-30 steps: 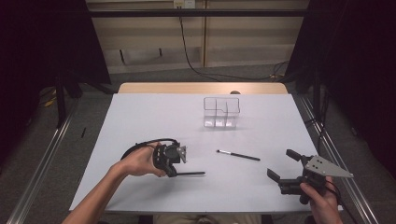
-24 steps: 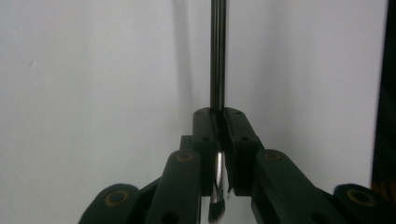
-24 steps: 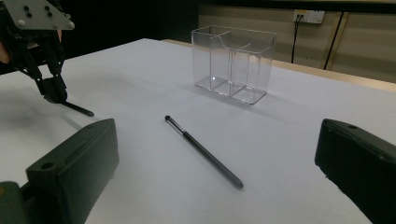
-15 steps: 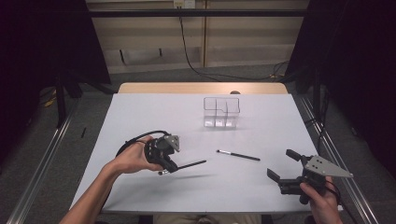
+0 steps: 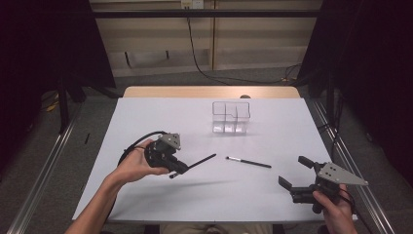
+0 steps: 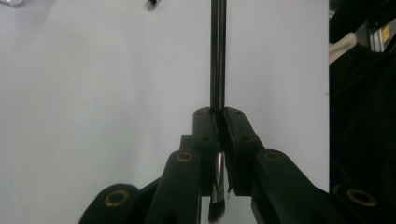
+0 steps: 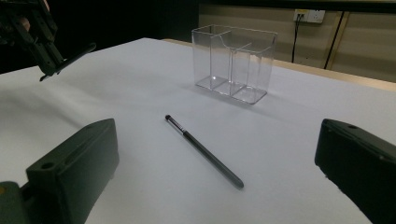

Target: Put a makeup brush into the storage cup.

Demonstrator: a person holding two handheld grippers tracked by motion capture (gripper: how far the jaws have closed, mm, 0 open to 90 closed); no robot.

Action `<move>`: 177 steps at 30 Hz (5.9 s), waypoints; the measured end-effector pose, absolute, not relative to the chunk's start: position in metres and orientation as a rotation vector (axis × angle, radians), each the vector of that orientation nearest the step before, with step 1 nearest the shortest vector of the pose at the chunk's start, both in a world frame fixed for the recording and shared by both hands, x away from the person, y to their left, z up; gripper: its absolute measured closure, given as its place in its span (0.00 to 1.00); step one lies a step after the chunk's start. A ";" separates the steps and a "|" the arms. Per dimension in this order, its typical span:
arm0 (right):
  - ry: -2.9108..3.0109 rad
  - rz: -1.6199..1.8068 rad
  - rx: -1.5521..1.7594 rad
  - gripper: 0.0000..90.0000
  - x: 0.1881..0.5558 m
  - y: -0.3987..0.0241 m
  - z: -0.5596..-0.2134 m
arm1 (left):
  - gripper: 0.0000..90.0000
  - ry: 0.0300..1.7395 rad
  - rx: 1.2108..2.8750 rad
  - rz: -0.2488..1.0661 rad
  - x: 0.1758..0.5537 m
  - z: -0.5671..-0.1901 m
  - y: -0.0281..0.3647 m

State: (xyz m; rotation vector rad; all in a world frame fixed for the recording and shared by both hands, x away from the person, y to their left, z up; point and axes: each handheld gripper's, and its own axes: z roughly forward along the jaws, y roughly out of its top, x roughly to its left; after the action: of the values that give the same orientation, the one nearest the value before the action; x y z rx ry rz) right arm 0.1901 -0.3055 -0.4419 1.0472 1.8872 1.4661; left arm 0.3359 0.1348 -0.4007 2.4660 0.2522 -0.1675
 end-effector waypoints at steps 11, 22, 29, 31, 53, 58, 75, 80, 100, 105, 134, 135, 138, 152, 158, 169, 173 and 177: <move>1.883 1.471 1.052 0.00 0.190 -0.306 -0.442 | 0.93 0.429 2.261 -0.116 0.342 -0.400 0.149; 1.875 1.479 1.059 0.00 0.190 -0.305 -0.442 | 0.93 0.431 2.085 0.022 0.332 -0.386 0.157; 1.876 1.478 1.055 0.00 0.190 -0.305 -0.442 | 0.93 0.430 1.964 0.070 0.326 -0.384 0.158; 1.873 1.479 1.061 0.00 0.190 -0.305 -0.442 | 0.93 0.427 1.918 0.089 0.325 -0.385 0.159; 1.870 1.487 1.066 0.00 0.191 -0.304 -0.443 | 0.93 0.370 1.898 0.031 0.324 -0.384 0.130; 1.871 1.488 1.070 0.00 0.190 -0.304 -0.443 | 0.93 0.325 1.915 0.016 0.327 -0.374 0.111; 1.890 1.488 1.067 0.00 0.190 -0.304 -0.443 | 0.93 0.169 2.237 0.025 0.316 -0.355 0.069; 1.906 1.494 1.066 0.00 0.190 -0.302 -0.442 | 0.93 0.115 2.344 0.072 0.311 -0.353 0.066; 2.013 1.517 1.044 0.01 0.192 -0.282 -0.443 | 0.93 0.112 2.547 -0.059 0.303 -0.360 0.055; 2.049 1.527 1.030 0.02 0.199 -0.275 -0.438 | 0.93 0.122 2.583 -0.077 0.304 -0.363 0.056; 2.289 1.506 0.802 0.03 0.246 -0.238 -0.385 | 0.93 0.109 2.609 -0.082 0.304 -0.368 0.061; 2.304 1.495 0.793 0.03 0.247 -0.237 -0.384 | 0.93 0.103 2.614 -0.082 0.304 -0.368 0.060; 2.383 1.459 0.762 0.04 0.251 -0.232 -0.380 | 0.93 0.110 2.616 -0.087 0.303 -0.369 0.060; 2.682 1.207 0.636 0.10 0.273 -0.199 -0.371 | 0.93 0.098 2.650 -0.073 0.305 -0.372 0.062; 2.770 1.138 0.600 0.12 0.278 -0.187 -0.371 | 0.93 0.092 2.673 -0.070 0.305 -0.375 0.059; 2.942 1.005 0.509 0.14 0.287 -0.176 -0.373 | 0.93 0.072 2.711 -0.080 0.305 -0.381 0.055; 3.004 0.922 0.477 0.14 0.289 -0.170 -0.376 | 0.93 0.042 2.722 -0.060 0.304 -0.383 0.054; 3.028 0.840 0.419 0.15 0.291 -0.166 -0.379 | 0.93 0.036 2.725 -0.065 0.303 -0.384 0.053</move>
State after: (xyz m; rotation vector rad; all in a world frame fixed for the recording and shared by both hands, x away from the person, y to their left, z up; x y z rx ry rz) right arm 0.2907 -0.1659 -0.3795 0.4194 3.0279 0.8398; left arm 0.3033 0.0527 -0.3838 2.7254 0.0364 -0.0647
